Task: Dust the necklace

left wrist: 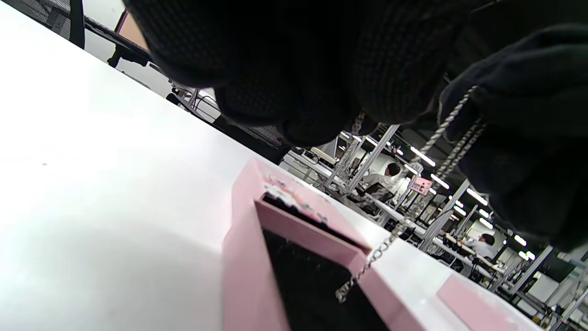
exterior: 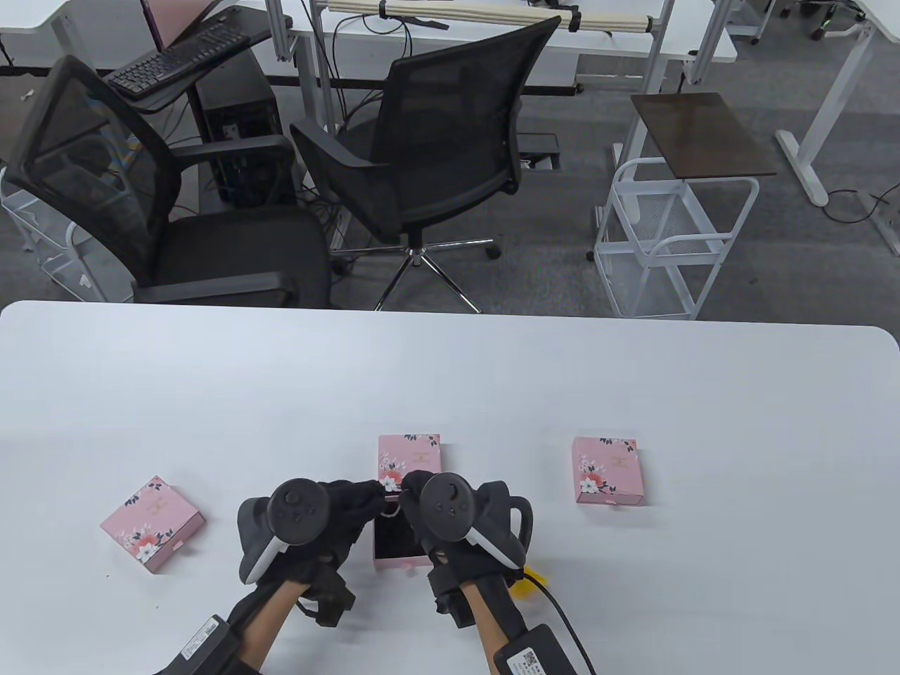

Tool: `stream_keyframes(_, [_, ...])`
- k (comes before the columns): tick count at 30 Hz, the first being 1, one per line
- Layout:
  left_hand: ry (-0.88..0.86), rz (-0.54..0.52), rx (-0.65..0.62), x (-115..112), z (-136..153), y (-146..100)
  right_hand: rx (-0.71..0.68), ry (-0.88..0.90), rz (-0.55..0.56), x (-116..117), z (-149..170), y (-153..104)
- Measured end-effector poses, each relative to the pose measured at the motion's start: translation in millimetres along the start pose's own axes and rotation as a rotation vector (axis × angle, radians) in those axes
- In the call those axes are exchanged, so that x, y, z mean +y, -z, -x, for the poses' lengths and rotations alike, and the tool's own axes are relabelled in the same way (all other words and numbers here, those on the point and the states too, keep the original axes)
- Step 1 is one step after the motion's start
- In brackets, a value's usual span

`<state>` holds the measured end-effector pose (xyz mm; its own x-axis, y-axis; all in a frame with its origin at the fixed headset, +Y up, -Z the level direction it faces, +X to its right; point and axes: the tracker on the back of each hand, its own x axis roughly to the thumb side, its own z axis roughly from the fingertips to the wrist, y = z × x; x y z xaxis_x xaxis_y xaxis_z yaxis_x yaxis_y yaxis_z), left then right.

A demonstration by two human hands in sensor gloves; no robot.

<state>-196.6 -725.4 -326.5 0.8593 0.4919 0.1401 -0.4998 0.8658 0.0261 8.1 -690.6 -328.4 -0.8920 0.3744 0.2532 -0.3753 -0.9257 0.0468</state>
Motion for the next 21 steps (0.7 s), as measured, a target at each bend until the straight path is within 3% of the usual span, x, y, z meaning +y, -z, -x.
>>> stream_keyframes(11, [0.164,0.03,-0.04,-23.2,-9.5,0.9,0.059,-0.106,-0.106,28.0,5.5,7.7])
stream_keyframes(21, [0.343,0.066,-0.07,-35.3,-20.0,0.7,0.078,-0.161,-0.152,35.0,5.8,8.5])
